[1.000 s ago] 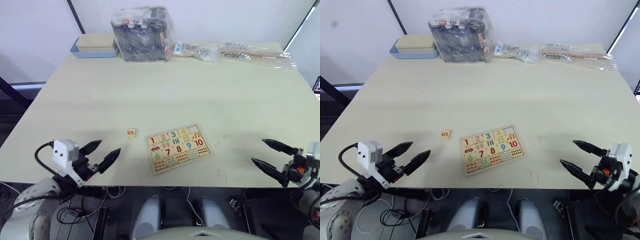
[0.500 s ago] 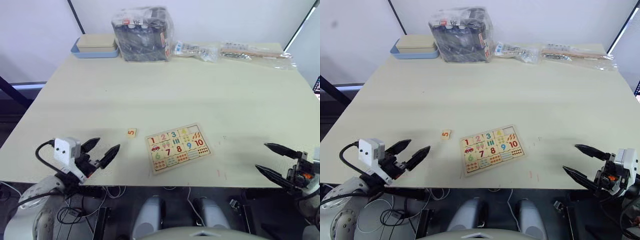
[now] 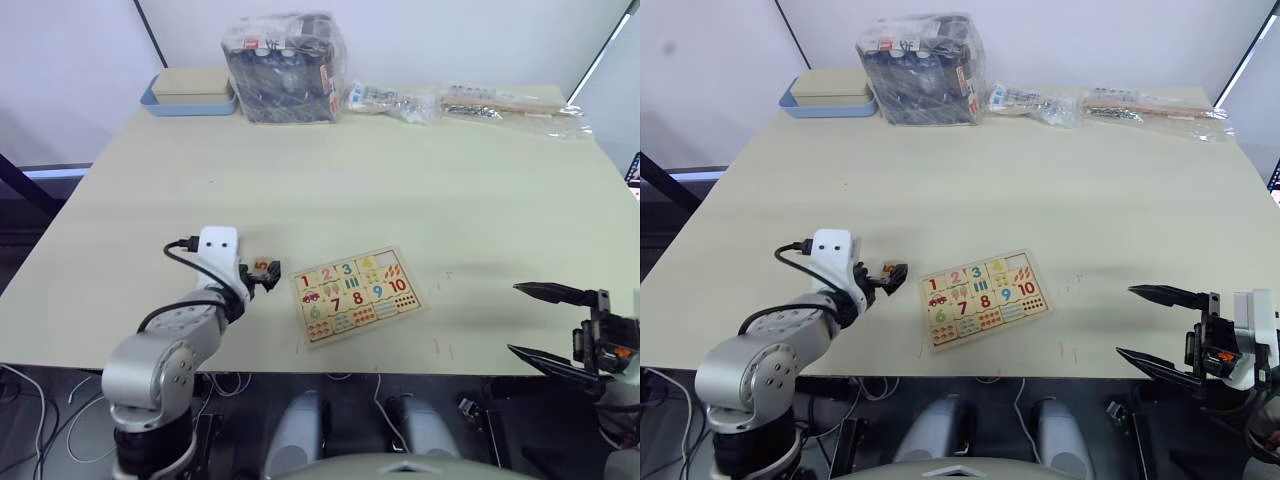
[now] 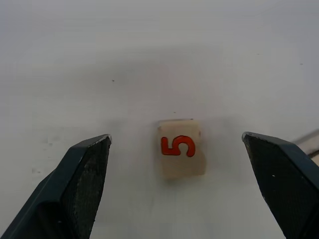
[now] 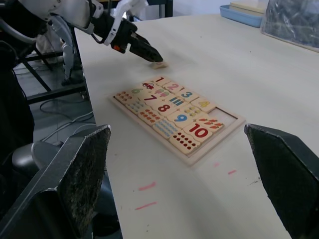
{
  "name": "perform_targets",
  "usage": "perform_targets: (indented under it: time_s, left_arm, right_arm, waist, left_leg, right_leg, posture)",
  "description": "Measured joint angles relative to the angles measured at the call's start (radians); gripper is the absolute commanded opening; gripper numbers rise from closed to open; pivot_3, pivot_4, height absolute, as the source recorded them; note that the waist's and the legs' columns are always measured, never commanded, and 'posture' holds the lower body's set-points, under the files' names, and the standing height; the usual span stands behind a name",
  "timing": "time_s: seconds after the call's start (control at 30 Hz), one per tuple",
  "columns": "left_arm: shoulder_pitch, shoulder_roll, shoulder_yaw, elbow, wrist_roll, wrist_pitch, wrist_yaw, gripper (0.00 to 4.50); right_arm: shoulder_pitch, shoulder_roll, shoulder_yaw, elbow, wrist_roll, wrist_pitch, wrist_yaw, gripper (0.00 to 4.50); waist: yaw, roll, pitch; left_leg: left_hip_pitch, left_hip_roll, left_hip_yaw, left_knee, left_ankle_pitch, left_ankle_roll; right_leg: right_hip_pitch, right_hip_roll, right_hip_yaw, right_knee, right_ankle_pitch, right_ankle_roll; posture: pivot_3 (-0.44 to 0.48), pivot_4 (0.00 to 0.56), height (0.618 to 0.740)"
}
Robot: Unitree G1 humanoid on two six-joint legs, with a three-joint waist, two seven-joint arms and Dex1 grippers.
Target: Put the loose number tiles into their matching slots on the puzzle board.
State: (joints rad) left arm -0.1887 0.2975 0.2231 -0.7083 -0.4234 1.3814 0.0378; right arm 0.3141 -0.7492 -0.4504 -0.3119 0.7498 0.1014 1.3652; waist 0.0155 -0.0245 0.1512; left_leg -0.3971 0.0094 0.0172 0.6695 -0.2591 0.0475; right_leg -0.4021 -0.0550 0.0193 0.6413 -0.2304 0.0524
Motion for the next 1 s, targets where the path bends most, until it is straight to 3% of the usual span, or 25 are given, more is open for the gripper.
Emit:
perform_targets:
  time_s: [0.13, 0.3, 0.63, 0.7, 0.8, 1.0]
  left_arm:
    - [-0.068, -0.028, -0.023, -0.008, 0.026, 0.147, 0.027, 4.46]
    - [-0.073, -0.048, -0.036, -0.008, 0.058, 0.212, 0.039, 4.46]
    - [-0.042, -0.068, -0.057, 0.006, 0.142, 0.147, 0.05, 4.46]
    - [-0.038, -0.068, -0.059, 0.012, 0.149, 0.131, 0.042, 3.96]
    - [-0.034, -0.067, -0.066, 0.02, 0.156, 0.11, 0.029, 2.75]
    - [-0.024, -0.06, -0.079, 0.022, 0.178, 0.087, 0.02, 2.75]
  right_arm:
    - [-0.018, -0.014, 0.0, 0.008, 0.0, 0.014, 0.0, 4.5]
    - [-0.037, -0.03, 0.0, 0.009, 0.002, 0.032, -0.001, 4.5]
    - [-0.055, -0.032, 0.0, 0.017, 0.0, 0.048, 0.0, 4.5]
    - [-0.055, -0.032, 0.0, 0.017, -0.003, 0.048, 0.0, 4.5]
    - [-0.055, -0.031, 0.0, 0.017, -0.004, 0.048, 0.0, 4.5]
    - [-0.042, -0.03, 0.0, 0.017, -0.005, 0.048, 0.0, 4.5]
  waist:
    - [0.0, 0.0, 0.0]
    - [0.0, 0.0, 0.0]
    - [0.002, 0.0, 0.0]
    - [0.002, 0.0, 0.0]
    - [0.001, 0.0, 0.0]
    - [0.002, 0.0, 0.0]
  left_leg:
    - [0.0, 0.0, 0.0, 0.0, 0.0, 0.0]
    - [0.0, 0.0, 0.0, 0.0, 0.0, 0.0]
    - [0.0, 0.0, 0.0, 0.0, 0.0, 0.0]
    - [0.0, 0.0, 0.0, 0.0, 0.0, 0.0]
    - [0.0, 0.0, 0.0, 0.0, 0.0, 0.0]
    - [0.0, 0.0, 0.0, 0.0, 0.0, 0.0]
  right_leg:
    - [0.0, 0.0, 0.0, 0.0, 0.0, 0.0]
    - [0.0, 0.0, 0.0, 0.0, 0.0, 0.0]
    - [0.0, -0.002, 0.001, 0.0, 0.0, -0.001]
    - [0.0, -0.002, 0.001, 0.0, 0.0, -0.001]
    - [0.0, -0.007, 0.0, 0.0, 0.0, -0.001]
    - [0.0, -0.007, 0.0, 0.0, 0.0, -0.001]
  posture:
    - [0.0, 0.15, 0.74]
    - [0.0, 0.15, 0.74]
    - [0.0, 0.15, 0.74]
    - [0.0, 0.15, 0.74]
    - [0.0, 0.15, 0.74]
    - [0.0, 0.15, 0.74]
